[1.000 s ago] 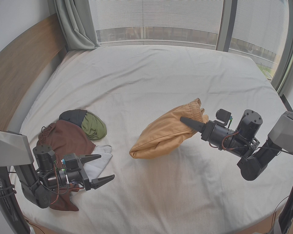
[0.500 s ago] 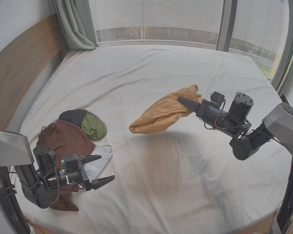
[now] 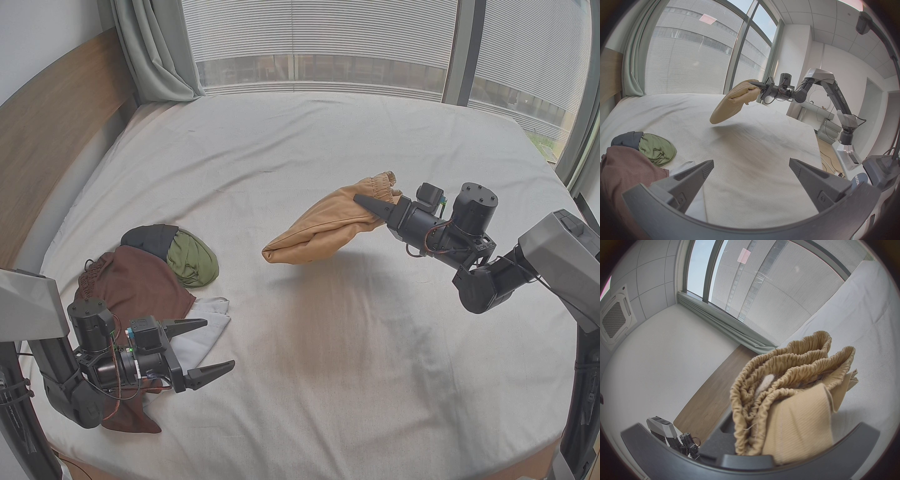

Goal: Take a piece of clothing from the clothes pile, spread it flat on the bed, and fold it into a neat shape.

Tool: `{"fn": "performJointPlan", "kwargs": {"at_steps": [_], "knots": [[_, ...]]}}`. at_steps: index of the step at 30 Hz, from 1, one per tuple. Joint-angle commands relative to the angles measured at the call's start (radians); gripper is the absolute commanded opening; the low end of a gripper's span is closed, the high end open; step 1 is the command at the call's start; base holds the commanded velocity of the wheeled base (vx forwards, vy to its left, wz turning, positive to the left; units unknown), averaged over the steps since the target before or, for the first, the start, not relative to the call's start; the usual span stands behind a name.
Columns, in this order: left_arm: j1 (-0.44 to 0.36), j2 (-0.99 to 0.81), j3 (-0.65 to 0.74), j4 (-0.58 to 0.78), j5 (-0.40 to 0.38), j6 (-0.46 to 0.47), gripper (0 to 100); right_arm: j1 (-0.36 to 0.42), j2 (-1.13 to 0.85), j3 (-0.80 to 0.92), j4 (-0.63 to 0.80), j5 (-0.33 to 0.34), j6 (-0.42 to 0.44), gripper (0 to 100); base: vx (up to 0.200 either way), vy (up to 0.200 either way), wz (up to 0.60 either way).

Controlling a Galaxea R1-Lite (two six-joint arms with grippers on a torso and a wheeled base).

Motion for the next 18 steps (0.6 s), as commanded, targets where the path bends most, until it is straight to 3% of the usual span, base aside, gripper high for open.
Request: {"fn": "performJointPlan", "kwargs": {"at_steps": [1,10,12,18], "knots": [[-0.002,0.003,0.000,0.000,0.000,0.000,100,-0.001,0.032,-0.022,0.004,0.000,0.000,0,0.000,0.000,0.00],[0.000,0.003,-0.002,0.000,0.000,-0.001,100,-0.004,0.064,-0.131,0.053,0.000,0.005,0,0.000,0.000,0.00],[0.000,0.005,-0.002,0.000,0.000,-0.001,100,-0.004,0.079,-0.199,0.072,0.000,0.054,0,0.000,0.000,0.00],[0.000,0.006,-0.002,-0.001,0.000,-0.001,100,-0.003,0.128,-0.332,0.130,-0.001,0.074,0,0.000,0.000,0.00]]}}
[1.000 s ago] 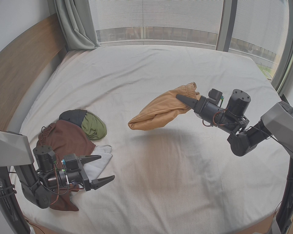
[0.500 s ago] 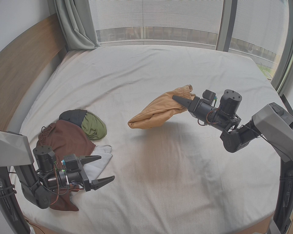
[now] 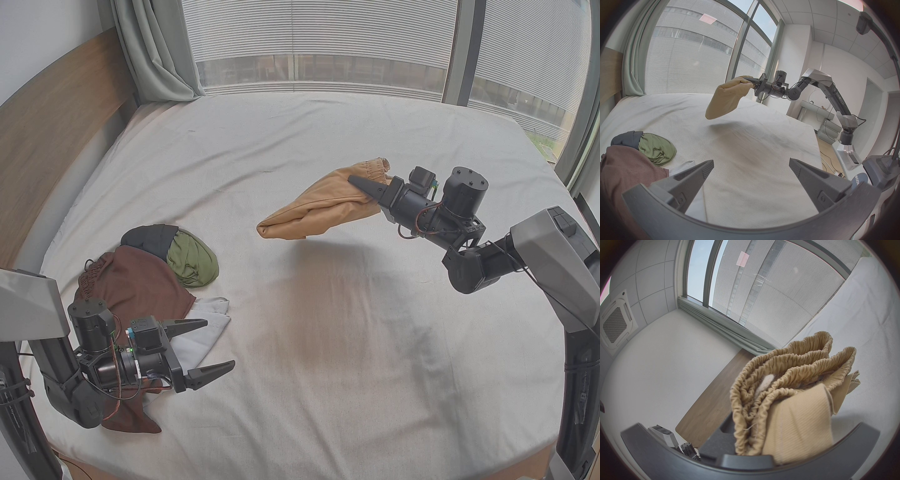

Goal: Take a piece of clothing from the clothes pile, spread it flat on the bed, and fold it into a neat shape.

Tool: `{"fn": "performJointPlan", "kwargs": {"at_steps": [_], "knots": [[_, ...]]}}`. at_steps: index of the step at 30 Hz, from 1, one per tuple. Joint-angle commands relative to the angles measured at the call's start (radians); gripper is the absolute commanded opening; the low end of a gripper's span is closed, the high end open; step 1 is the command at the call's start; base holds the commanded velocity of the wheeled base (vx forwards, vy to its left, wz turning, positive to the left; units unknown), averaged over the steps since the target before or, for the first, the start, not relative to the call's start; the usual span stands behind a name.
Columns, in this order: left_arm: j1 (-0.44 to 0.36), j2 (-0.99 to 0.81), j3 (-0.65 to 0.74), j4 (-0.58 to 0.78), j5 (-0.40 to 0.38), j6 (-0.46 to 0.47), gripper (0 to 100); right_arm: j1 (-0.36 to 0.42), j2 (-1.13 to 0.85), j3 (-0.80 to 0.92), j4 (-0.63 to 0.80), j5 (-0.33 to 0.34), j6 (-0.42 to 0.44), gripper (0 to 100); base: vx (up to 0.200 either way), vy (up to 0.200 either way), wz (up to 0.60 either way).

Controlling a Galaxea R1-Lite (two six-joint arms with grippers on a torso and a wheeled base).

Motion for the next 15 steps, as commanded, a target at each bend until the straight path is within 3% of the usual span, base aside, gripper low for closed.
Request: {"fn": "performJointPlan", "kwargs": {"at_steps": [1,5,11,15], "knots": [[0.000,0.003,0.000,0.000,0.000,-0.001,100,0.001,0.067,-0.123,0.034,-0.004,0.031,0,0.000,0.000,0.00],[0.000,0.005,0.001,0.000,-0.001,-0.003,100,0.001,0.123,-0.143,0.019,-0.010,0.085,0,0.000,0.000,0.00],[0.000,0.005,0.003,0.000,-0.001,-0.001,100,0.003,0.207,-0.122,0.003,-0.015,0.091,0,0.000,0.000,0.00],[0.000,0.000,0.004,0.000,-0.003,-0.001,100,0.001,0.224,0.003,-0.072,-0.015,0.086,0,0.000,0.000,0.00]]}}
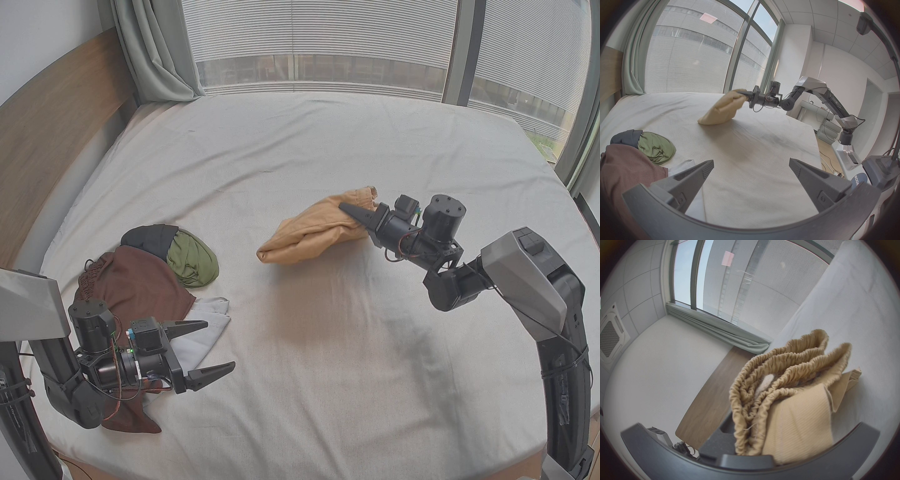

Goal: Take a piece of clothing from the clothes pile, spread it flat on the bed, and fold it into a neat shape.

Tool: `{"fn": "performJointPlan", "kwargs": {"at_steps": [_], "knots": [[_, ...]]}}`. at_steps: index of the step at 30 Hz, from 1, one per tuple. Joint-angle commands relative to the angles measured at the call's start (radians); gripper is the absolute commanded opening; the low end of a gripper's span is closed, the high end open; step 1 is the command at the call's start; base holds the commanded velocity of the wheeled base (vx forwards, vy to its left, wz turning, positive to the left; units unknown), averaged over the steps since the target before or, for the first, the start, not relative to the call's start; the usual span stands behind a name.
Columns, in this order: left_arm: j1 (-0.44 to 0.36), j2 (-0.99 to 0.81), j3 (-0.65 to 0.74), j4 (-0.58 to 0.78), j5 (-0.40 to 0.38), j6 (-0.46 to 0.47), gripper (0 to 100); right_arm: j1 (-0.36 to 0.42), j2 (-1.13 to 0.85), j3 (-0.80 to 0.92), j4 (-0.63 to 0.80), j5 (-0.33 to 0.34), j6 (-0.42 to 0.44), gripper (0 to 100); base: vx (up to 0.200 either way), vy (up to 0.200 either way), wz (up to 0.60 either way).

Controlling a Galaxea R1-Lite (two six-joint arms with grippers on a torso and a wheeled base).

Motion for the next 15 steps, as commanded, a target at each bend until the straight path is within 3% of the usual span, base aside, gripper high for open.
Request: {"fn": "performJointPlan", "kwargs": {"at_steps": [1,15], "knots": [[0.000,-0.004,0.002,-0.001,-0.001,0.001,100,-0.001,0.050,0.107,-0.046,-0.001,-0.004,0,0.000,0.000,0.00],[-0.008,-0.001,0.008,-0.001,-0.001,-0.001,100,-0.028,0.057,0.369,-0.280,-0.001,-0.001,0,0.000,0.000,0.00]]}}
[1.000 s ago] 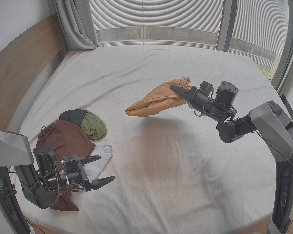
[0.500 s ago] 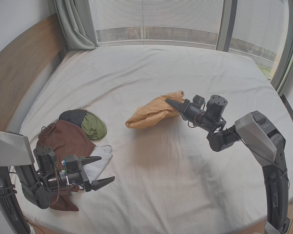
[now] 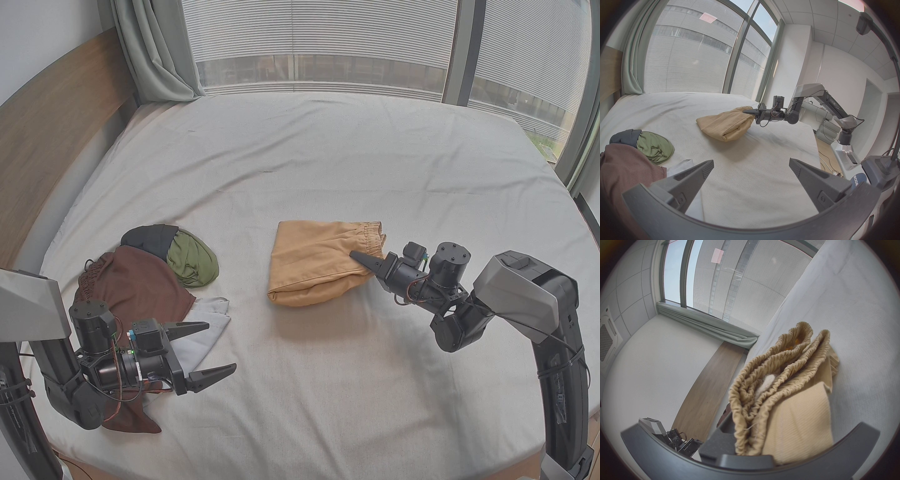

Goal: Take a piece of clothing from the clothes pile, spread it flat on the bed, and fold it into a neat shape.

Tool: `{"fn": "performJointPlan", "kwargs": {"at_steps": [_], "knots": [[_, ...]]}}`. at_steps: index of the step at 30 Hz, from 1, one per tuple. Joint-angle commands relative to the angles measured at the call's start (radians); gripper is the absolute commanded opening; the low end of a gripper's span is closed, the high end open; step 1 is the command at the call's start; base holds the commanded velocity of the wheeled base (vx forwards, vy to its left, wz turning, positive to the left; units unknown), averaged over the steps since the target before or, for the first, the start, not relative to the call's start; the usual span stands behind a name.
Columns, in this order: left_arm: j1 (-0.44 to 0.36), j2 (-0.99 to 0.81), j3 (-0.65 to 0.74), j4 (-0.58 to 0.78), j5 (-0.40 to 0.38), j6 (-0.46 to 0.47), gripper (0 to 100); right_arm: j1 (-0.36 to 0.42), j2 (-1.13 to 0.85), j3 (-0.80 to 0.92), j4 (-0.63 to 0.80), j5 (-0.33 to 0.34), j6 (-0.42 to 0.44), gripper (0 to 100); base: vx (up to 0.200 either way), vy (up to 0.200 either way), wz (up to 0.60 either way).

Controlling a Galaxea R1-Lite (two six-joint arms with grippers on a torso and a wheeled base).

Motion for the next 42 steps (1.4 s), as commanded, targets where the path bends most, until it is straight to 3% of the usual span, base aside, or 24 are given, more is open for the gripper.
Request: {"fn": "performJointPlan", "kwargs": {"at_steps": [1,24,25,31,37,42], "knots": [[-0.002,0.001,0.004,0.000,0.000,0.000,100,-0.002,0.010,0.061,-0.030,0.000,0.002,0,0.000,0.000,0.00],[-0.002,0.001,0.001,0.000,0.000,0.000,100,0.001,0.106,0.123,-0.142,-0.001,0.013,0,0.000,0.000,0.00],[-0.002,0.001,0.001,0.000,0.000,0.000,100,0.001,0.106,0.124,-0.142,-0.006,0.013,100,0.000,0.000,0.00],[-0.002,0.001,0.000,0.000,0.000,0.000,100,-0.001,0.104,0.132,-0.142,-0.028,0.011,100,0.000,0.000,0.00],[0.000,-0.004,-0.002,0.000,0.001,0.000,100,-0.002,0.032,0.271,-0.162,-0.026,-0.001,100,0.000,0.000,0.00],[0.000,-0.005,-0.005,0.000,0.001,0.000,100,0.005,-0.072,0.445,-0.164,-0.020,-0.082,100,0.000,0.000,0.00]]}}
